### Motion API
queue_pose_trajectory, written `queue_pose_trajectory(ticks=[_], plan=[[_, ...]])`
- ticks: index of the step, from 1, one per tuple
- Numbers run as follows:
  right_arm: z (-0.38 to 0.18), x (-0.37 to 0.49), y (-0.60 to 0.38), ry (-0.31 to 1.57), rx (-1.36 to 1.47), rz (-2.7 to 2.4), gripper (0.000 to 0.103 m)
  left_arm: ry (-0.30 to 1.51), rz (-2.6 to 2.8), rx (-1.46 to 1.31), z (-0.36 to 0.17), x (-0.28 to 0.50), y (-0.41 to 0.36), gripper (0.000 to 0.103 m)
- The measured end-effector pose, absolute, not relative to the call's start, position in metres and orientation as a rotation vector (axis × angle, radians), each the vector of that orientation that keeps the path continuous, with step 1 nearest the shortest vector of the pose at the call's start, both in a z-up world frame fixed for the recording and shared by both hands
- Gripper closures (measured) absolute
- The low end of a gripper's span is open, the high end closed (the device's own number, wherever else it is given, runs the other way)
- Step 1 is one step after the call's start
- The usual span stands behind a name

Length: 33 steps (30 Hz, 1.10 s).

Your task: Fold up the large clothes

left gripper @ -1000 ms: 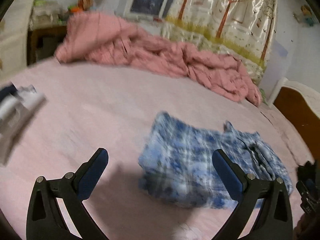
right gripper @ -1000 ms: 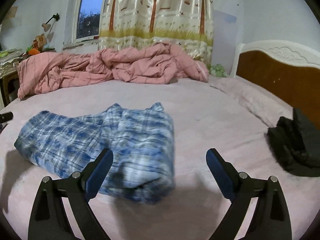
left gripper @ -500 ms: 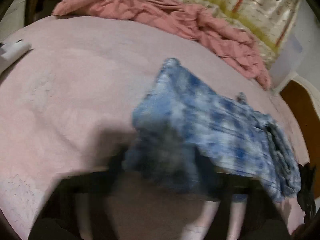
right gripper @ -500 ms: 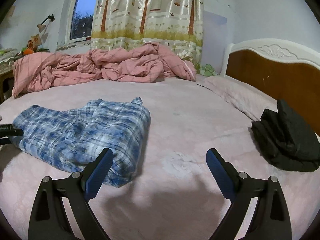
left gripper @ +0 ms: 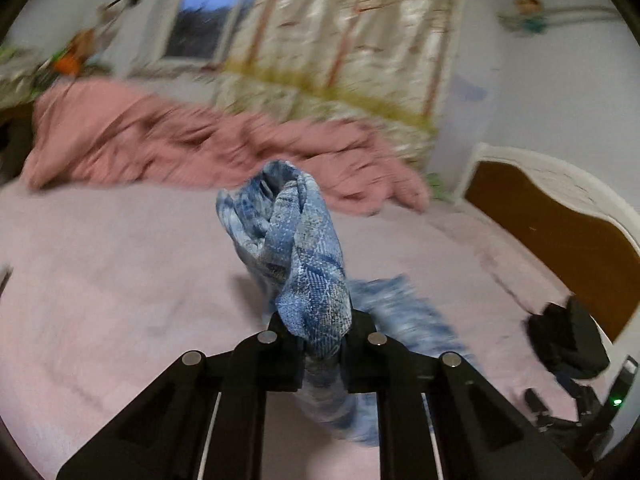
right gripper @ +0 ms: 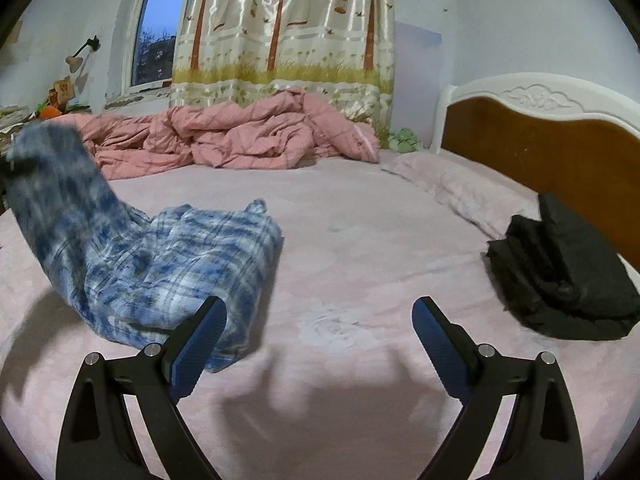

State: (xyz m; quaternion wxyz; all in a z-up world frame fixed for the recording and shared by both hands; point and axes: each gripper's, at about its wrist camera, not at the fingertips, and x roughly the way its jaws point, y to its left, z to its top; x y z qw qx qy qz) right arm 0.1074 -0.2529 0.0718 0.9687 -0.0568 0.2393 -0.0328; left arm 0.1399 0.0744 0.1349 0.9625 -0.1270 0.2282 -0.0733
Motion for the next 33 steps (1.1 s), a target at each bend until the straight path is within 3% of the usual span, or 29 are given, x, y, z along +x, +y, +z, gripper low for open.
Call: queue_pose_trajectory(ticks=[5,14,17,19,21,24,33], plan=[[0.083,0.099,-0.271,0.459,-0.1,-0.101,0.008,0.464,-0.296,-0.182,0.148,0.148,-0.004,0.092],[0.096,0.094,-0.315,0.451,0.015,-0.155,0.008,0.65,-0.449,-0.132,0.093,0.164,-0.099,0.089],[0.098,0.093,-0.324,0.455,0.049,-0.154,0.008,0.758,-0.473,-0.133,0.062,0.176,-0.111,0.076],[0.098,0.094,-0.329,0.461,0.07,-0.145,0.008,0.737,-0.489,-0.143,0.053,0.167,-0.112,0.07],[0.098,0.095,-0.332,0.463,0.079,-0.149,0.008,0.669,-0.498,-0.157,0.058,0.151,-0.11,0.047],[0.097,0.096,-0.335,0.467,0.086,-0.151,0.008,0.581,-0.48,-0.155,0.073,0.12,-0.1,0.022],[0.096,0.096,-0.314,0.472,0.083,-0.084,0.008,0.574,-0.183,-0.099,0.084,0.109,-0.038,0.018]])
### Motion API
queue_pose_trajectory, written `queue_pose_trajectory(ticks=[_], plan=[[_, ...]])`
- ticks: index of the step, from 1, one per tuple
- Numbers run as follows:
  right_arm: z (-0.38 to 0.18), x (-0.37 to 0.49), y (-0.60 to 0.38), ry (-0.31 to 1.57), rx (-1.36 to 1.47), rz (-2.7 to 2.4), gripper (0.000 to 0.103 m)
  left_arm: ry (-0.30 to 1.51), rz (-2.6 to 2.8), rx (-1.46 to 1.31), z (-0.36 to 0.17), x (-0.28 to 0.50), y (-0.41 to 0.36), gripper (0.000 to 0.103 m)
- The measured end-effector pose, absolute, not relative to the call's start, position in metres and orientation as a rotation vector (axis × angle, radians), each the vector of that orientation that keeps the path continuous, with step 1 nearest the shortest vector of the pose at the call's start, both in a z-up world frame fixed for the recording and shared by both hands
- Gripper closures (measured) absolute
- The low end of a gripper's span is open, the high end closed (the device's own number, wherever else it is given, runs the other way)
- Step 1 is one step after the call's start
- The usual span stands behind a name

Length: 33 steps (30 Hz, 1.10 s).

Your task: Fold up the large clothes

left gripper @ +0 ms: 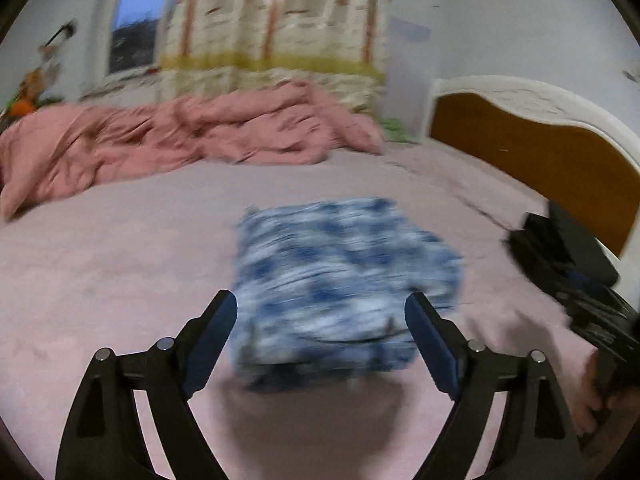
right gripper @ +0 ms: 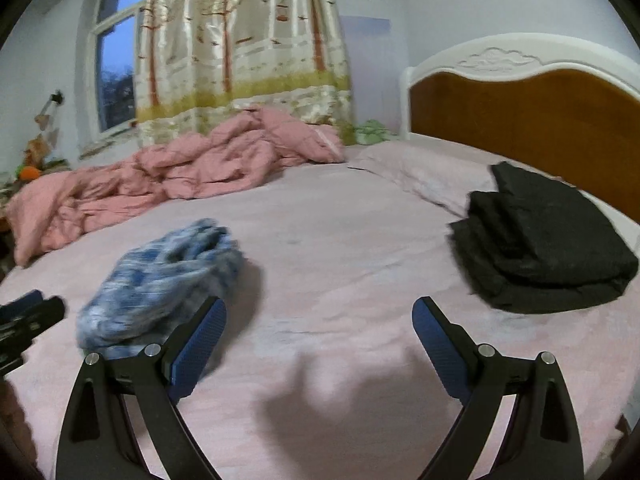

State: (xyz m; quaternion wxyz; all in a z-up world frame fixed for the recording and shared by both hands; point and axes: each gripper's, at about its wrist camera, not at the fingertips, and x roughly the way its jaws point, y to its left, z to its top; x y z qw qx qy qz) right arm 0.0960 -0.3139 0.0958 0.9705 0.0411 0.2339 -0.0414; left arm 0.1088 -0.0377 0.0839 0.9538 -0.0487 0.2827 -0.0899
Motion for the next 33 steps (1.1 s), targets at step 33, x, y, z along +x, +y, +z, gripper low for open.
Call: queue_pose_trajectory(ticks=[33], plan=[[0.082,0.141,-0.273,0.538,0.155,0.123,0.027,0.554,-0.161,-0.198,0.049,0.126,0.014,0.018]])
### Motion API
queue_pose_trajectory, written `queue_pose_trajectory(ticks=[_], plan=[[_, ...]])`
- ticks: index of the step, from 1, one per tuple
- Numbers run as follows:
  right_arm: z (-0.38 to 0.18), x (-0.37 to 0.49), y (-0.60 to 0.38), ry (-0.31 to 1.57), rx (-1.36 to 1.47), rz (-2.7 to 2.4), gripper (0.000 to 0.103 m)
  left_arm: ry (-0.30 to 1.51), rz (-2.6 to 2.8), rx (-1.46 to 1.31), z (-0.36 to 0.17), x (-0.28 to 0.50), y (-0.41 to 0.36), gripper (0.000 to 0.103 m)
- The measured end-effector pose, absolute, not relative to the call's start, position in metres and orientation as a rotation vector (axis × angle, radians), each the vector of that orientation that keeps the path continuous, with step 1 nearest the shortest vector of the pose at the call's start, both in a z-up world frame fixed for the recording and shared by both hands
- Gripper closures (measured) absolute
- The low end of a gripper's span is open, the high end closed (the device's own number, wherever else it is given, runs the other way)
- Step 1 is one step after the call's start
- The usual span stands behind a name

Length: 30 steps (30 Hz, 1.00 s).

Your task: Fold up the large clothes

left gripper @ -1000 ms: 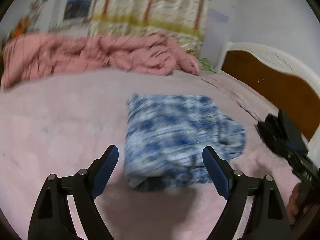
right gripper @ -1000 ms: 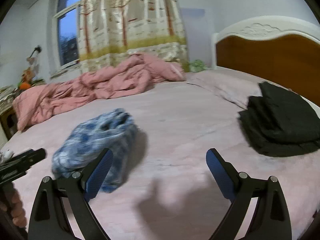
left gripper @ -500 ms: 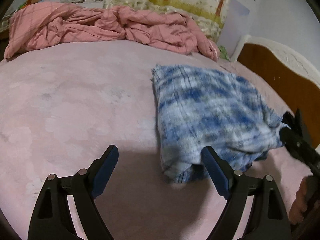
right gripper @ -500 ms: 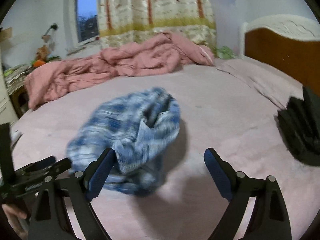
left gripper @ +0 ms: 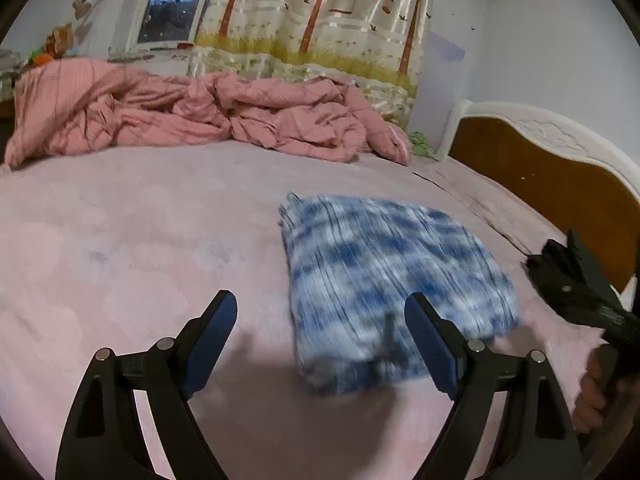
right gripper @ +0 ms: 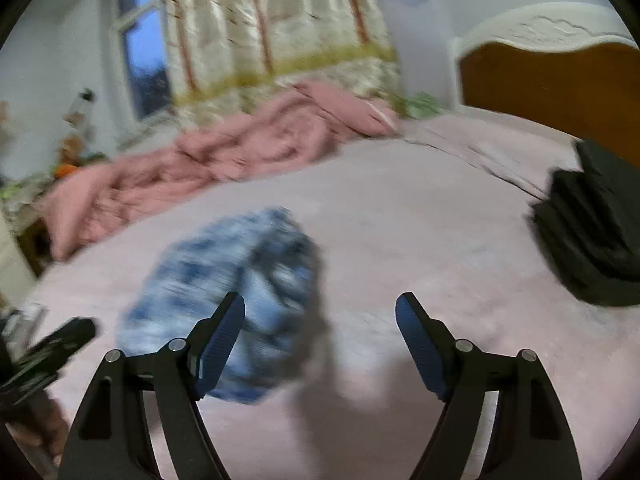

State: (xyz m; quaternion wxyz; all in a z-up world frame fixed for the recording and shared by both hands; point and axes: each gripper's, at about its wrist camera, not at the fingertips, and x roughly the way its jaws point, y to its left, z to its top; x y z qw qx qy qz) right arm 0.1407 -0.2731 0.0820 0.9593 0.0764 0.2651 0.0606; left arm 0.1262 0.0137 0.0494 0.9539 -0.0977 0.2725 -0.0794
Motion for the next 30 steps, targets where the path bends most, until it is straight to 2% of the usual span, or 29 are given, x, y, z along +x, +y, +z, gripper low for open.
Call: queue_pose_trajectory(ticks=[3,6,8,14,22,27,30], plan=[[0.085,0.148,-0.25,0.566,0.149,0.238,0.043,0.592,-0.122,-0.191,0.046,0.145,0.014,0.018],[0.075,0.16,-0.232,0.607,0.121,0.268,0.066,0.669,-0.113,-0.211,0.024,0.158,0.012,0.018],[0.064,0.168,-0.225,0.638,0.112,0.277,0.097,0.711,-0.131,-0.237,0.007,0.159,0.008,0.018],[0.067,0.153,-0.234,0.533,0.121,0.201,0.099,0.679,-0.193,-0.223,0.007,0.148,-0.001,0.019],[0.029,0.173,-0.229,0.657,0.053,0.093,0.099,0.698,-0.199,-0.212,0.001,0.145,-0.007,0.019],[0.036,0.169,-0.234,0.638,0.081,0.123,0.099,0.667,-0.215,-0.214,0.008,0.13,0.002,0.019],[0.043,0.164,-0.244,0.627,0.143,0.142,0.099,0.75,-0.214,-0.092,0.003,0.128,-0.008,0.019]])
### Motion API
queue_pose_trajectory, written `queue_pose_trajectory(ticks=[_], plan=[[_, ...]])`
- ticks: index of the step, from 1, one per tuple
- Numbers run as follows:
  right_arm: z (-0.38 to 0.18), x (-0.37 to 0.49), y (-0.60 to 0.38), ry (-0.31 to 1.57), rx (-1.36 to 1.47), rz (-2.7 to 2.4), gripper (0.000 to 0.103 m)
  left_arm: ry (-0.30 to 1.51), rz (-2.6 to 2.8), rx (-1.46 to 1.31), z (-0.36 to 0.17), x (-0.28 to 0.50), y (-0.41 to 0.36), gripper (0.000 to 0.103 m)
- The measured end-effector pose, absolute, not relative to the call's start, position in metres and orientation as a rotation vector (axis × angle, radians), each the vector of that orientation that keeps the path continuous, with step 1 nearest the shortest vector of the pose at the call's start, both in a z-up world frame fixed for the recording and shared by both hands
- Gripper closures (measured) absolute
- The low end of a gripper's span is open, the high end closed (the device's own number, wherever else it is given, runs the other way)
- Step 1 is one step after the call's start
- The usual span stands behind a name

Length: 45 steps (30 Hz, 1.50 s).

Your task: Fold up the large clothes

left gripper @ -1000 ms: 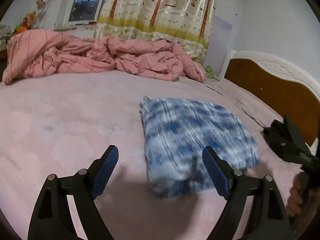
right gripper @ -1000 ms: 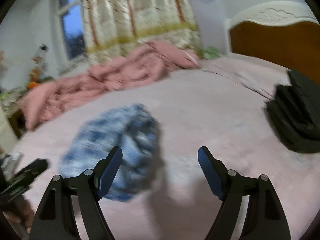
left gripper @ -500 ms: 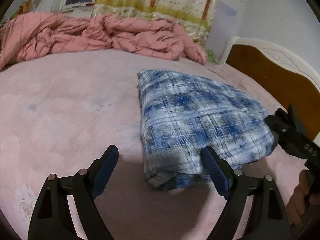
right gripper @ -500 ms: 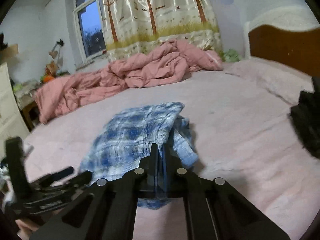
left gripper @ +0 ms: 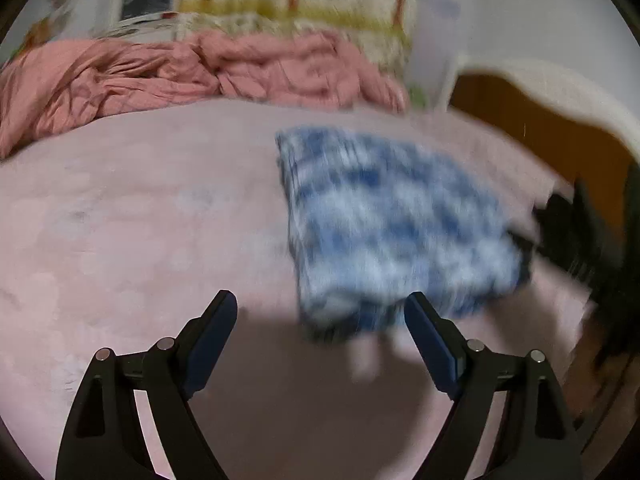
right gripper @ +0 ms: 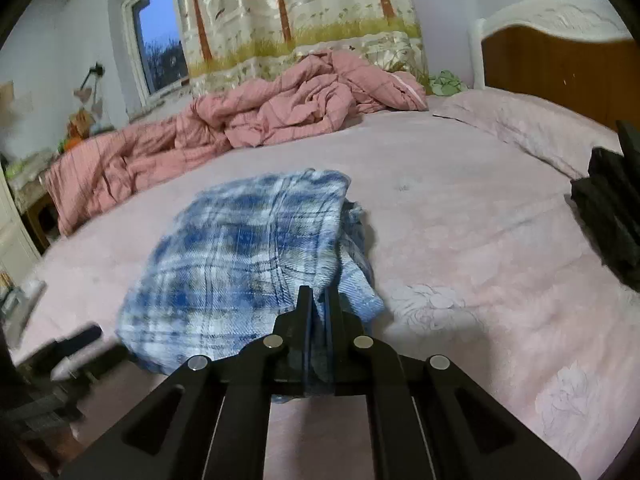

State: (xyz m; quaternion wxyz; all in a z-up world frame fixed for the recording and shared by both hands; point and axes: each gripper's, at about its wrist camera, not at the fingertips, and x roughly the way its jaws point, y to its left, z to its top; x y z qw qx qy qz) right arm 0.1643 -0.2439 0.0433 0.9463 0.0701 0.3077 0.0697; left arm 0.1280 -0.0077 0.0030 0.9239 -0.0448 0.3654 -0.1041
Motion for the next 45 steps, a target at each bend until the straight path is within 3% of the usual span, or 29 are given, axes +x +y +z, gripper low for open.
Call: queue_pose_trajectory(ticks=[4,10,11,24,28,31,33,34,35,37,41,45], plan=[[0.053,0.156,-0.243,0.604,0.113,0.124,0.087,0.811,-0.158,0.006,-0.009,0.137,-0.02,0.026],[0.057,0.15,-0.24,0.596,0.111,0.181,0.07,0.791,-0.023,-0.097,-0.012,0.147,0.0,0.041],[0.055,0.153,-0.239,0.608,0.109,0.183,0.07,0.82,-0.017,-0.114,-0.015,0.148,0.004,0.046],[0.046,0.16,-0.249,0.635,0.104,0.116,0.069,0.728,-0.113,-0.259,-0.005,0.105,0.027,0.052],[0.048,0.158,-0.254,0.628,0.135,0.114,0.059,0.685,-0.17,-0.324,0.014,0.108,0.029,0.052],[0.05,0.156,-0.257,0.627,0.149,0.109,0.056,0.648,-0.195,-0.313,0.032,0.106,0.025,0.047],[0.054,0.154,-0.26,0.616,0.16,0.104,0.039,0.63,-0.201,-0.289,0.043,0.104,0.021,0.035],[0.055,0.153,-0.262,0.605,0.165,0.094,0.02,0.618,-0.195,-0.275,0.048,0.104,0.02,0.031],[0.058,0.153,-0.264,0.586,0.171,0.077,0.012,0.602,-0.19,-0.266,0.053,0.102,0.02,0.029],[0.062,0.151,-0.269,0.552,0.186,0.041,0.012,0.578,-0.182,-0.245,0.062,0.102,0.018,0.026],[0.067,0.158,-0.277,0.587,0.218,0.043,0.012,0.561,-0.186,-0.22,0.076,0.107,0.017,0.002],[0.079,0.153,-0.278,0.577,0.193,0.02,0.011,0.523,-0.16,-0.181,0.086,0.109,0.013,0.0]])
